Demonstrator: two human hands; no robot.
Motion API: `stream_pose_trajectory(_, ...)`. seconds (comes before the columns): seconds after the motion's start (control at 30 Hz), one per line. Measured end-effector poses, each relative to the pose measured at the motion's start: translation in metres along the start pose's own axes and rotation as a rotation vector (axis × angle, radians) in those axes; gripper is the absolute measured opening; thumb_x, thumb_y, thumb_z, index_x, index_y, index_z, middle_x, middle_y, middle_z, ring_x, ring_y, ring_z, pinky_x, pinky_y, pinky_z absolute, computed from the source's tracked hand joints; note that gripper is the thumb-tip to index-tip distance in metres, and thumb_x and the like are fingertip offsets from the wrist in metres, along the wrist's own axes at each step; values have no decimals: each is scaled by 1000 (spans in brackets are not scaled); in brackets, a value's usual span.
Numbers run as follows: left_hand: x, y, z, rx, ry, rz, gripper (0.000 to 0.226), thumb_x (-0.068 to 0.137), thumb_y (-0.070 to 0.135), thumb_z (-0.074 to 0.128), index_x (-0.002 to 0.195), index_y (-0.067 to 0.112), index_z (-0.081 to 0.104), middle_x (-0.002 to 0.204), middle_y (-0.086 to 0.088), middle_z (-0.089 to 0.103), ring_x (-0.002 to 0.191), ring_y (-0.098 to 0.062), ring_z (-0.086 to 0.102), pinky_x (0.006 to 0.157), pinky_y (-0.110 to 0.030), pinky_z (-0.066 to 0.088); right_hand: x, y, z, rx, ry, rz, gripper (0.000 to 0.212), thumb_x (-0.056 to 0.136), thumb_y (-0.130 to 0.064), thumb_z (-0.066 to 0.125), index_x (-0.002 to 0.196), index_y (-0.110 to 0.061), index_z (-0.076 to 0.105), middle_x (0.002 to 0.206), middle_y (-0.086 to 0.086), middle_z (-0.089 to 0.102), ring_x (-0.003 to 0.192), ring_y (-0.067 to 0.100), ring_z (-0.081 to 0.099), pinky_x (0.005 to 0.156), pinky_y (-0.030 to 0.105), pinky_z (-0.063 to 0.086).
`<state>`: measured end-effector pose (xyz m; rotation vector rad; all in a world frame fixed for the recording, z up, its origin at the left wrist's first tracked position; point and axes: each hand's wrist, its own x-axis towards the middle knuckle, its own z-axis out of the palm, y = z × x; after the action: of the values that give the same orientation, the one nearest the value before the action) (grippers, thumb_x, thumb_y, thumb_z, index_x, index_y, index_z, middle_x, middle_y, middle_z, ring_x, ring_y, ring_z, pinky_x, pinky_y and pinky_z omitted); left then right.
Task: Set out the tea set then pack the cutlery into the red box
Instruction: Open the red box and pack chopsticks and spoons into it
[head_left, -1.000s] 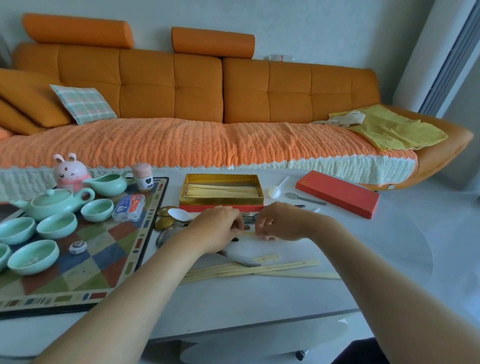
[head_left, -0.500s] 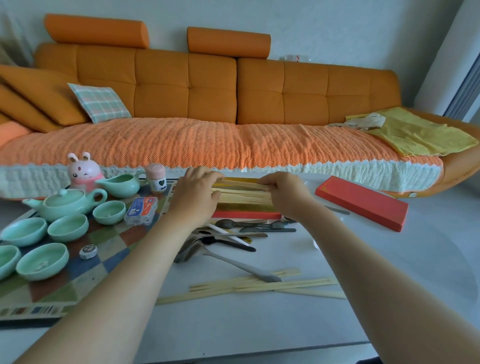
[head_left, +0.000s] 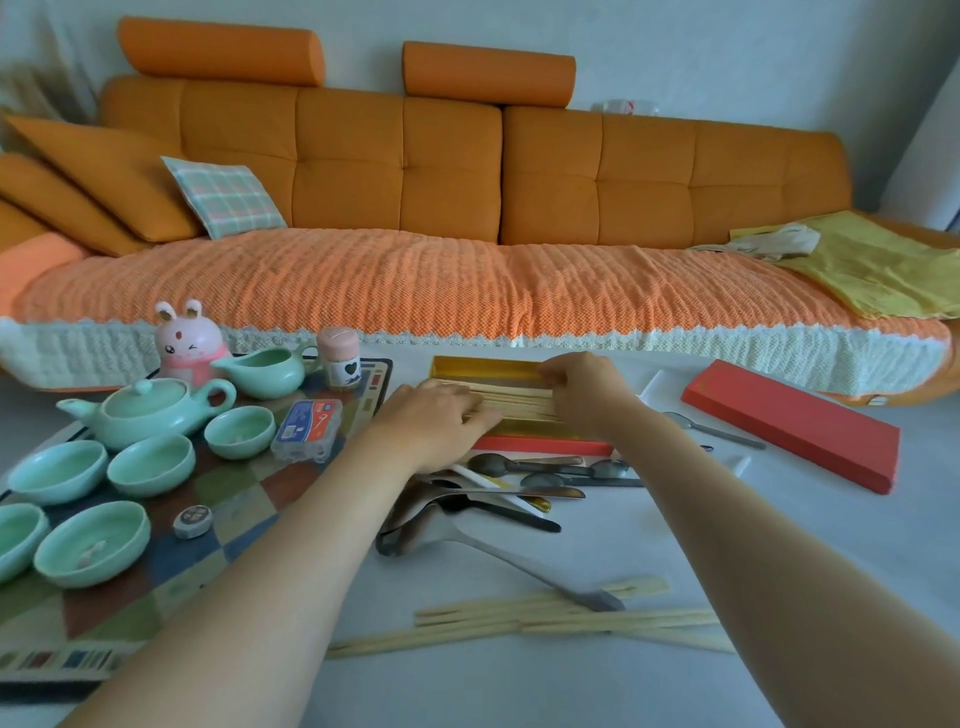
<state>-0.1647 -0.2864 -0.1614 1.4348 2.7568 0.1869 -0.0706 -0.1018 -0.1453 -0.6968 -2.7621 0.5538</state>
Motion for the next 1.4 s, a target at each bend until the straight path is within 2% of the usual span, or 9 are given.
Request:
stream_pose_trajectory(0.1, 3, 0, 1, -10, -15, -17, 67, 96, 67, 15, 144, 32, 45, 152, 9, 41, 139, -18, 33, 109, -45, 29, -6, -1, 3, 20, -72, -88, 34, 95, -21, 45, 118, -25, 70, 103, 0, 71, 67, 12, 61, 62, 24, 51)
stream_pose_trajectory(0.23, 3, 0, 3, -4, 10, -3, 67, 97, 65, 17, 149, 29, 38, 158, 7, 33, 144, -16, 26, 115, -44, 24, -15, -4, 5, -63, -201, -123, 39, 99, -37, 39, 96, -14, 70, 91, 7, 69, 84, 26, 61, 78, 40, 52)
stream_pose_trajectory(0.43, -7, 9, 1, 14, 143, 78, 59, 99, 58, 31, 148, 26, 39, 152, 2, 35, 140, -19, 25, 113, -41, 25, -33, -5, -8, 21, -59, -202, 34, 94, -18, 49, 122, -25, 68, 127, -5, 63, 118, 15, 55, 102, 30, 43)
stream_pose_trajectory(0.53, -15, 22, -3, 4, 290, 142, 44, 97, 50, 43, 130, 24, 55, 127, 4, 48, 122, -18, 37, 102, -36, 34, -45, -6, -15, 15, 53, -333, 32, 87, -7, 54, 105, -24, 75, 100, -7, 65, 94, 10, 56, 88, 27, 47)
stream_pose_trajectory(0.63, -29, 38, -9, -70, 340, 214, 22, 95, 40, 52, 108, 24, 60, 107, 7, 51, 105, -15, 44, 90, -32, 39, -63, -7, -27, 25, -25, -346, 28, 86, -11, 57, 89, -30, 77, 78, -22, 60, 71, -5, 54, 66, 10, 38)
stream_pose_trajectory(0.73, -46, 53, -12, -172, 264, 244, 9, 93, 33, 55, 93, 26, 60, 91, 11, 53, 91, -13, 50, 76, -29, 43, -83, -3, -37, -42, -260, -311, 21, 86, -21, 64, 87, -36, 77, 73, -26, 63, 68, -15, 55, 62, 4, 35)
stream_pose_trajectory(0.9, -68, 71, -7, -246, 34, 233, 8, 89, 41, 57, 89, 36, 63, 90, 17, 58, 88, -6, 54, 74, -30, 49, -110, 16, -44, -44, -585, -258, 14, 82, -30, 76, 92, -40, 76, 81, -28, 68, 76, -17, 59, 74, 12, 41)
stream_pose_trajectory(1.13, -81, 79, -5, -269, -202, 165, 11, 86, 38, 61, 93, 38, 70, 98, 19, 63, 90, -4, 59, 82, -34, 55, -130, 31, -47, -34, -576, -209, 14, 81, -31, 78, 94, -36, 76, 82, -26, 68, 75, -15, 60, 70, 10, 41)
stream_pose_trajectory(1.4, -80, 78, -4, -307, -215, 122, 11, 88, 34, 61, 95, 39, 66, 92, 20, 64, 87, -1, 59, 80, -29, 54, -131, 43, -46, -56, -360, -166, 13, 88, -29, 69, 99, -32, 76, 94, -17, 67, 80, -6, 56, 69, 15, 40)
